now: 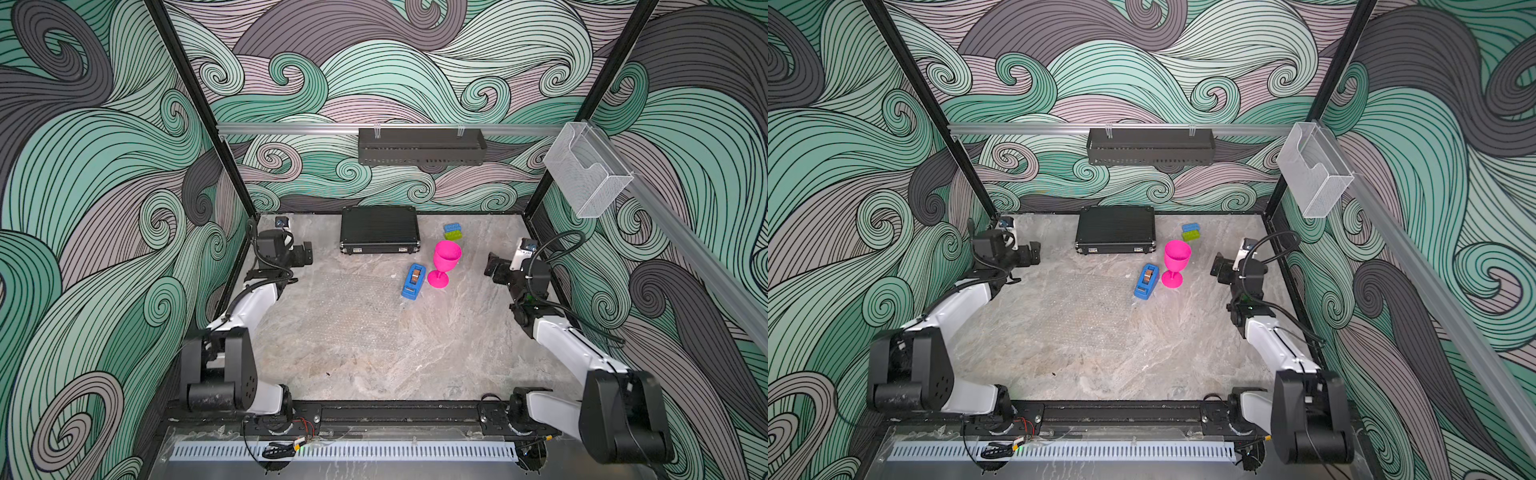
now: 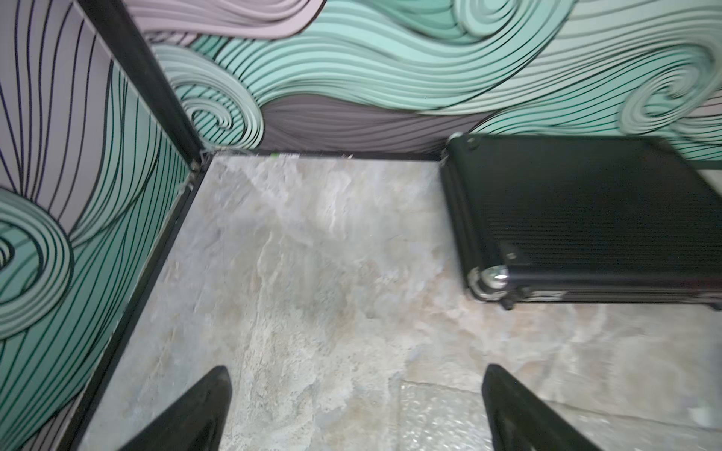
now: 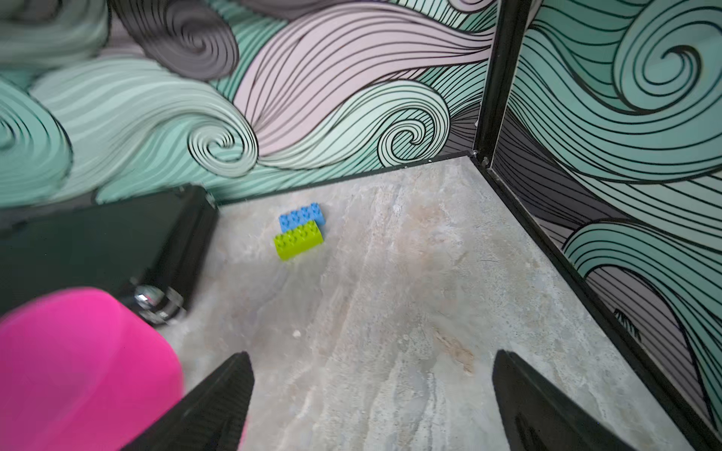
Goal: Wrap wine glasses in bubble wrap
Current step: Adjust the bubble wrap at the center of the board.
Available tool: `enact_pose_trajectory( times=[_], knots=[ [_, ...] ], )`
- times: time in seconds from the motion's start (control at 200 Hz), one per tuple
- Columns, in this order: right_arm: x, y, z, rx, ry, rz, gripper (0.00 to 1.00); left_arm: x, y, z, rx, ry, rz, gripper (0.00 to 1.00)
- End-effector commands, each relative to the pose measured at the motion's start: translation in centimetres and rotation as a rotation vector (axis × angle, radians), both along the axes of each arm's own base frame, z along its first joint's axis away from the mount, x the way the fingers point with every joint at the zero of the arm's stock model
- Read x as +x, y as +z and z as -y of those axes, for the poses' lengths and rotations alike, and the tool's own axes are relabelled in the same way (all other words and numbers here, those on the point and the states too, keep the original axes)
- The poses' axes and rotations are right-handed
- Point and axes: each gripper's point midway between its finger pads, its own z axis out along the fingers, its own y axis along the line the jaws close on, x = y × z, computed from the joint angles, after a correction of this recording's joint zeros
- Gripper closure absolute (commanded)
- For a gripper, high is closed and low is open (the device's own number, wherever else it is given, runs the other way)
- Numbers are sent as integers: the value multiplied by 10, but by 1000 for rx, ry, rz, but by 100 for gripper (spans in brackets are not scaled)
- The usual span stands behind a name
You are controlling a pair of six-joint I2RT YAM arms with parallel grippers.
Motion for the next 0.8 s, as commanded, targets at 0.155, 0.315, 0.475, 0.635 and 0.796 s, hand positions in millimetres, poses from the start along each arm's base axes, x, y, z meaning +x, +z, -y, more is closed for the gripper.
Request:
enact_pose_trajectory(
  times=[0.155, 0.315, 0.475, 0.635, 0.796],
  knots=[
    [-27, 13, -71, 327, 212, -173, 1, -80, -8, 92, 20, -485, -209, 1],
    [-35, 19, -111, 200, 330, -359, 1, -99, -63, 137, 194, -700, -300, 1],
    [-31, 24, -120, 175, 357, -461, 11, -93, -106, 157, 282, -754, -421, 1],
    [-18, 11, -122, 141, 359, -560, 20, -91, -146, 161, 318, -736, -560, 2],
    [-6, -2, -127, 150, 367, -637, 28, -83, -172, 164, 404, -708, -625, 1]
  ],
)
